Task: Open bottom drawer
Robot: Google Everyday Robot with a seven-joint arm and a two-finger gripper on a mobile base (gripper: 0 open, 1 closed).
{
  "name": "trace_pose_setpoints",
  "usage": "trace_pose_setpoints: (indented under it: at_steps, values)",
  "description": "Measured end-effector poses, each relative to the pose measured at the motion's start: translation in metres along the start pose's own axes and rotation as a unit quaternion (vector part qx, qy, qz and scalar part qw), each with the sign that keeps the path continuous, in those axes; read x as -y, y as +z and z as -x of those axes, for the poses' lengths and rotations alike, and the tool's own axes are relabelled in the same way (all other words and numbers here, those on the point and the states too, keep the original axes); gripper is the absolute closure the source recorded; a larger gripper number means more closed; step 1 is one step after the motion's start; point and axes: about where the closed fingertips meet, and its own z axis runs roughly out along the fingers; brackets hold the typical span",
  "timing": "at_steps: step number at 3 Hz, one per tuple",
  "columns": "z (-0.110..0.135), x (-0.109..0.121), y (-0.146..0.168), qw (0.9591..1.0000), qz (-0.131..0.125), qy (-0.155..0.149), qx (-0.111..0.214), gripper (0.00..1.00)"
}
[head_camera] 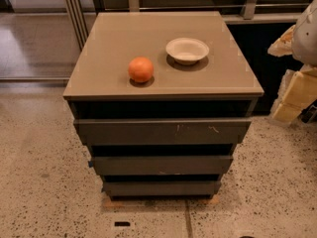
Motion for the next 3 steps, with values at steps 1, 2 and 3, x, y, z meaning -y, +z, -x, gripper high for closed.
trace_pose_setpoints:
  at_steps: [1,2,3]
  values:
    - [-0.005,-0.008,0.023,0.9999,0.011,0.005,0.010,0.42]
    - [-0.014,-0.039,0.115,0.9953,0.069,0.019,0.065,0.65]
    - [-0.026,-0.084,0.216,0.9824,0.145,0.044,0.109,0.88]
